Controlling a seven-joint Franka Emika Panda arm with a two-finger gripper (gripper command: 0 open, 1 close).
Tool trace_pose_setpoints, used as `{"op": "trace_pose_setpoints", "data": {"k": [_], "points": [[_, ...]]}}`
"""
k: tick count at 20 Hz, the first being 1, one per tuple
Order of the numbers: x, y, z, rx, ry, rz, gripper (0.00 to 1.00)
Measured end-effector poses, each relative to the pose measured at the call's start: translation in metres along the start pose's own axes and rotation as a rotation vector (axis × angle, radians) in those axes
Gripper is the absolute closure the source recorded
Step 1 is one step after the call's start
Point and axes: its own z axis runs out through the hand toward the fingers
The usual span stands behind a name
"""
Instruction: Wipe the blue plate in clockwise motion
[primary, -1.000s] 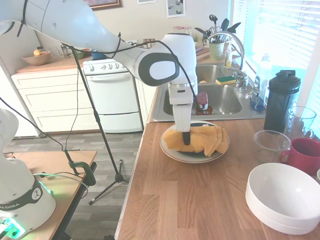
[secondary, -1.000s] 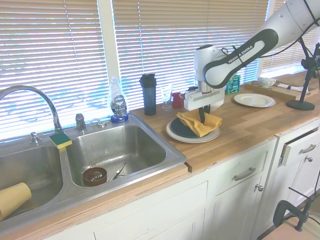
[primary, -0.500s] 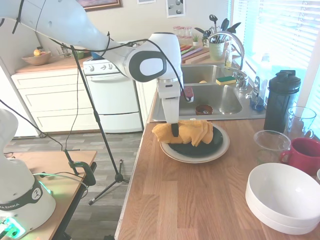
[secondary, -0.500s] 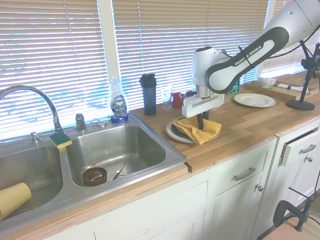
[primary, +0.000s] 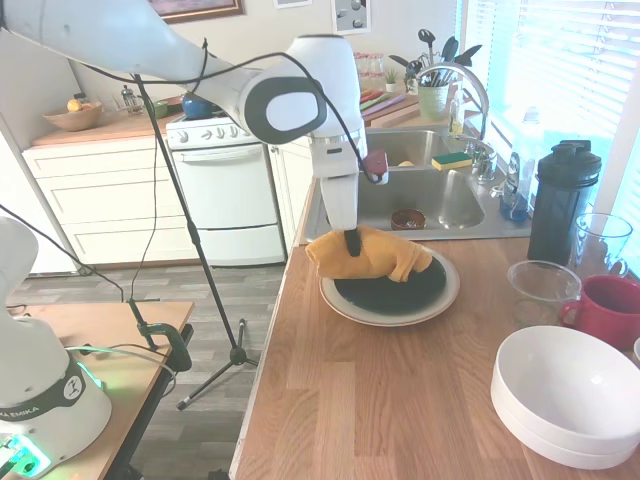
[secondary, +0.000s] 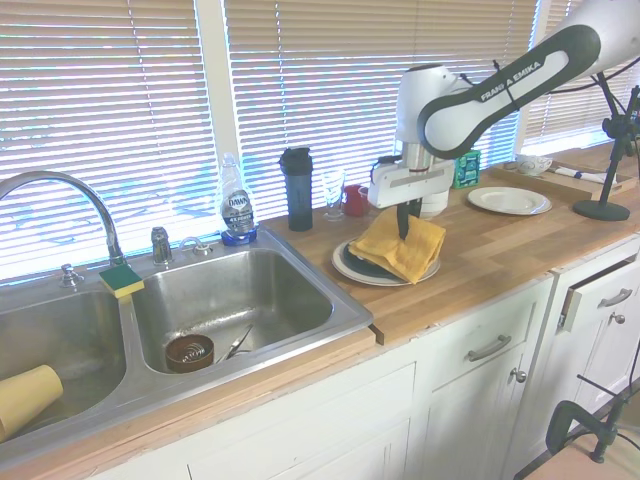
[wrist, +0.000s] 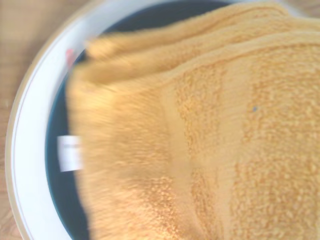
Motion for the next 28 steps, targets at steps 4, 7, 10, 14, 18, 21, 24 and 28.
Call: {"op": "trace_pose_setpoints", "data": {"k": [4, 7, 10, 14, 18, 21, 24, 28], "points": [[0.037, 0.023, -0.030, 0.025, -0.003, 0.050, 1.00], [0.073, 0.043, -0.036, 0.037, -0.008, 0.094, 1.00], [0.108, 0.063, -0.034, 0.044, -0.021, 0.144, 1.00], [0.143, 0.085, -0.018, 0.028, -0.044, 0.202, 1.00], [0.162, 0.094, 0.025, -0.017, -0.080, 0.235, 1.00], [0.170, 0.101, 0.058, -0.045, -0.103, 0.244, 1.00], [0.173, 0.109, 0.079, -0.062, -0.129, 0.239, 1.00], [0.171, 0.122, 0.093, -0.068, -0.155, 0.233, 1.00]]}}
